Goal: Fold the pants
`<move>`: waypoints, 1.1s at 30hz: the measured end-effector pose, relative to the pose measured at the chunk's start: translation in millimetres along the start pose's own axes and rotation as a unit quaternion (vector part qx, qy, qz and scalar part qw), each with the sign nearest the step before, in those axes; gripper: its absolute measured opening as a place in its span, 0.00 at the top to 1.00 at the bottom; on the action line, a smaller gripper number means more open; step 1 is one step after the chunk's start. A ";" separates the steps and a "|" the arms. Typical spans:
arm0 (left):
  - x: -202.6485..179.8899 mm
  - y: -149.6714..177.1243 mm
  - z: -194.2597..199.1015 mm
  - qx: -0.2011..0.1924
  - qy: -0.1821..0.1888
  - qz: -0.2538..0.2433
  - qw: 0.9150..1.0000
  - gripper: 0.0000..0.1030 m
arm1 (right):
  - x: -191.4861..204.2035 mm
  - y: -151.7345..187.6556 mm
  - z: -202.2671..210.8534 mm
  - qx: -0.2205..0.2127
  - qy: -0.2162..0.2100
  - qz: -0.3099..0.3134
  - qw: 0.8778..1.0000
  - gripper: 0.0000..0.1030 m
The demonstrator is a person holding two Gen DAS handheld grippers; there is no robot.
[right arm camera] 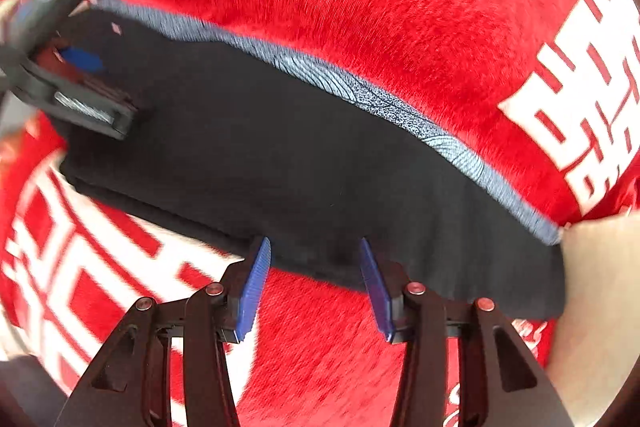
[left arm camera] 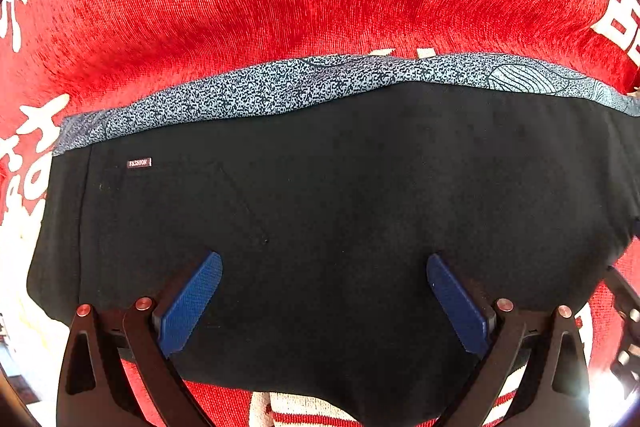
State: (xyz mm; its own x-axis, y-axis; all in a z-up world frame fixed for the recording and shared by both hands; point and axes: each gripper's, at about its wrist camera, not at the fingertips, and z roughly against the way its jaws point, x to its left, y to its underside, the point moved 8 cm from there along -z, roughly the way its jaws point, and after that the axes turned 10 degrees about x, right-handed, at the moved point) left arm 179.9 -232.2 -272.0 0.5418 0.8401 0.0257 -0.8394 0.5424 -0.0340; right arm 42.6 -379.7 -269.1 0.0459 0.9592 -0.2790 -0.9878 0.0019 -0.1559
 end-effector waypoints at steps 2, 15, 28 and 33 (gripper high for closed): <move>-1.5 -0.1 0.4 -0.001 -0.005 -0.002 1.000 0.00 | 3.5 1.1 -12.2 0.031 -0.052 -0.004 0.998 0.91; -17.8 -81.9 17.3 -0.031 -0.033 0.078 0.996 0.00 | -103.9 -16.1 -0.9 0.024 -0.196 -0.256 0.946 0.89; 7.5 -110.6 -33.6 -0.018 -0.036 0.160 0.986 0.00 | -142.6 -85.3 -68.8 0.017 -0.179 -0.286 0.941 0.60; 8.3 -112.0 -39.0 -0.015 -0.041 0.157 0.987 0.00 | -199.1 -43.8 -78.0 0.039 -0.152 -0.332 0.930 0.58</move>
State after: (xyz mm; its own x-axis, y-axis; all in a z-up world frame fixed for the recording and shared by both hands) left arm 280.1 -285.8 -306.9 0.2483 0.9646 0.0889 -0.9632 0.2556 -0.0827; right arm 88.4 -592.8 -280.6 0.6166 0.7751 0.1378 -0.7654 0.6312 -0.1258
